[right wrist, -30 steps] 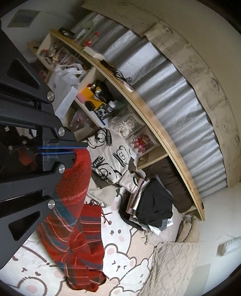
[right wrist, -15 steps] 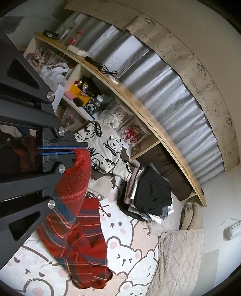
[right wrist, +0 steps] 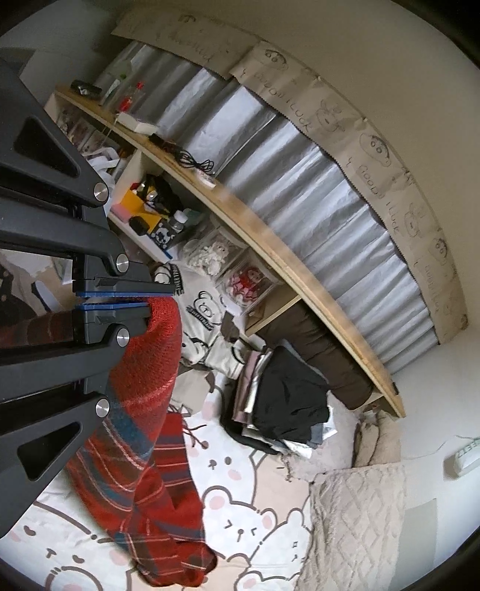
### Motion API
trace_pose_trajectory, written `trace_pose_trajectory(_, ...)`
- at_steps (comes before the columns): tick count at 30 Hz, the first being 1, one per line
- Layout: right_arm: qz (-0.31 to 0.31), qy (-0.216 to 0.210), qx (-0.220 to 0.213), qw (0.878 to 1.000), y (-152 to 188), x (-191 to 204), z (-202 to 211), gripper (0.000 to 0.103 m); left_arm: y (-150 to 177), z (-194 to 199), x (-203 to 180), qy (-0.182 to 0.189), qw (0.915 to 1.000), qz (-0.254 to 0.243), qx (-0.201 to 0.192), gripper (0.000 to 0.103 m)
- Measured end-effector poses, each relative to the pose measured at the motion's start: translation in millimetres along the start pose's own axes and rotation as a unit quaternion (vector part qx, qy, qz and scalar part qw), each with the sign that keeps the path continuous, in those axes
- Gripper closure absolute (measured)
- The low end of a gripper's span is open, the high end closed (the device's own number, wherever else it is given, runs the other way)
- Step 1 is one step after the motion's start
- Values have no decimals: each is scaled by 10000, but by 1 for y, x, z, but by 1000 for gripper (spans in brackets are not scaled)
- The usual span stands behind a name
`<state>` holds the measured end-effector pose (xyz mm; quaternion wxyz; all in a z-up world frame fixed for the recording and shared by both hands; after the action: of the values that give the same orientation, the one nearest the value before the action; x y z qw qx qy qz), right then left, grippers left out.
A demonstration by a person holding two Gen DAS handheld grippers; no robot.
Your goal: Fold clothes
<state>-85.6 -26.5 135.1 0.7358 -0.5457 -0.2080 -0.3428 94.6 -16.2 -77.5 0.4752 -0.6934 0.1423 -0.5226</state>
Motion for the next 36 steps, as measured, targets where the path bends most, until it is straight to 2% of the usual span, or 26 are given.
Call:
trace_pose_trajectory(5, 17, -70, -75, 9999, -2, 6, 5, 100, -10, -4, 8, -489, 9983, 215, -213, 54)
trace_pose_trajectory(9, 27, -16, -48, 10000, -3, 4, 5, 101, -20, 2, 29, -764, 9945, 548, -464, 54)
trace_pose_trajectory(19, -233, 265, -1, 9994, 3, -26, 0, 101, -37, 9, 76, -991, 9897, 844, -593, 54)
trace_pose_trajectory(21, -352, 302, -17, 9989, 2, -35, -1, 101, -36, 7, 78, -899, 9910, 855, -511, 57)
trace_pose_trajectory(24, -432, 367, 5, 9984, 4, -42, -1, 101, -34, 1, 77, -767, 9929, 833, -372, 73)
trace_pose_trajectory(27, -521, 510, -10, 9973, 3, -54, -1, 101, -35, 1, 79, -647, 9935, 873, -346, 81)
trace_pose_trajectory(30, -647, 629, 6, 9959, 3, -68, -1, 101, -36, -4, 84, -273, 9931, 1129, -154, 99)
trace_pose_trajectory(31, -694, 674, 33, 9953, 4, -73, -1, 101, -36, -8, 87, -44, 9914, 1305, -29, 99)
trace_pose_trajectory(33, -737, 797, 115, 9940, 8, -86, -5, 101, -35, -19, 97, 573, 9811, 1824, 295, 100)
trace_pose_trajectory(36, -556, 1056, 373, 9921, 19, -101, -16, 101, -29, -43, 114, 1398, 9502, 2660, 824, 100)
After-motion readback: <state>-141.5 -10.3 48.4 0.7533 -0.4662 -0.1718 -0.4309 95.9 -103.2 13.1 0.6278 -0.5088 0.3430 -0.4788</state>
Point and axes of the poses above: each gripper's, at about its wrist camera, not at the fingertips, and z roughly against the way its jaws point, x to its left, y to its underside, the point moved 4 cm from there along -z, roughly the way its jaws point, and after that the axes turned 14 degrees about -y, right-handed, at the moved point
